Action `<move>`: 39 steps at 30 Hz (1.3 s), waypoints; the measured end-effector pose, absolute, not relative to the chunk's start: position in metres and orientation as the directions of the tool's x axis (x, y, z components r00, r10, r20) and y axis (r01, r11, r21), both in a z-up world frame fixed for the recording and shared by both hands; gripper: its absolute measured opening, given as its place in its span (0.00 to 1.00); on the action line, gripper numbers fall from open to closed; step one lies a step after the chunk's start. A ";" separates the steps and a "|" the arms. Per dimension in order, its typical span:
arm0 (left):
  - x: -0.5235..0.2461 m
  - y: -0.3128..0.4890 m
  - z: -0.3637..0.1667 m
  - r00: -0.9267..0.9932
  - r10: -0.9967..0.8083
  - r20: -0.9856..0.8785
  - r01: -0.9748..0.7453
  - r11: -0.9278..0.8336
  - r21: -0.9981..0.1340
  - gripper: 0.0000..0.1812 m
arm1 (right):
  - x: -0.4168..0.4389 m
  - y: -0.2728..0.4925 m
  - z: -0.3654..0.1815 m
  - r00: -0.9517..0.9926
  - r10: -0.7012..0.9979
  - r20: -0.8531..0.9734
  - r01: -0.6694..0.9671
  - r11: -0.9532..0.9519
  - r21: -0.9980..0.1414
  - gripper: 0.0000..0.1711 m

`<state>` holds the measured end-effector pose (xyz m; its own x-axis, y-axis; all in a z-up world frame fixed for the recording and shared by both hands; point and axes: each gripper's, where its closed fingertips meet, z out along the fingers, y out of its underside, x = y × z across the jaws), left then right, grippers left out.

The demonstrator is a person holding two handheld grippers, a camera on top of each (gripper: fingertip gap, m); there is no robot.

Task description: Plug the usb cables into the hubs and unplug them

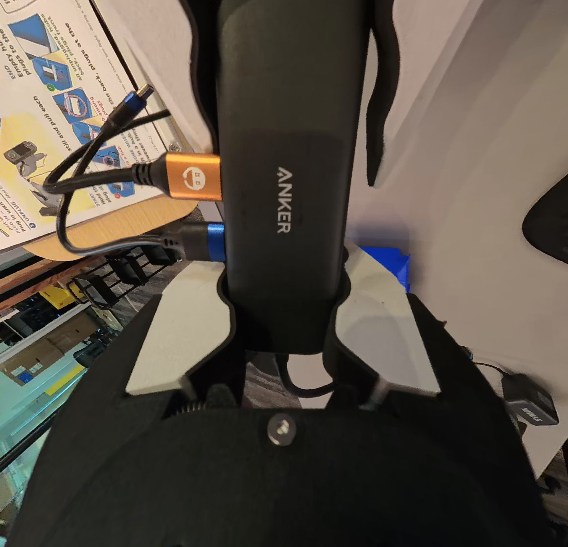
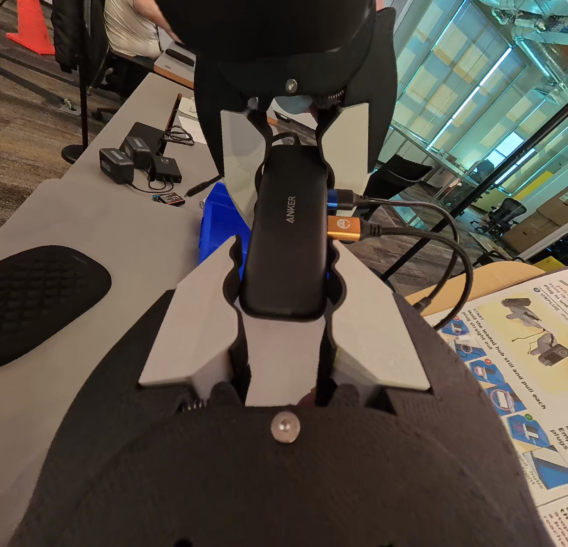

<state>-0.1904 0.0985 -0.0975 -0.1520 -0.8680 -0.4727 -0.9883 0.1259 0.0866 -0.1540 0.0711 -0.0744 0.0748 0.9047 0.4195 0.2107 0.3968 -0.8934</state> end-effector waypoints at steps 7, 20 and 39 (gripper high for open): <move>-0.186 0.094 -0.097 -0.123 -0.885 -0.449 -0.991 0.133 0.009 0.35 | -0.154 0.068 -0.073 0.062 0.907 0.416 0.193 0.398 -0.897 0.31; -0.179 0.087 -0.091 -0.078 -0.909 -0.409 -0.984 0.137 -0.117 0.34 | -0.144 0.068 -0.062 0.038 0.917 0.397 0.115 0.390 -0.913 0.39; -0.132 0.012 -0.072 -0.161 -0.960 -0.231 -0.889 0.242 -0.388 0.33 | -0.053 0.025 -0.030 -0.587 0.801 0.117 -0.225 -0.023 -0.974 0.25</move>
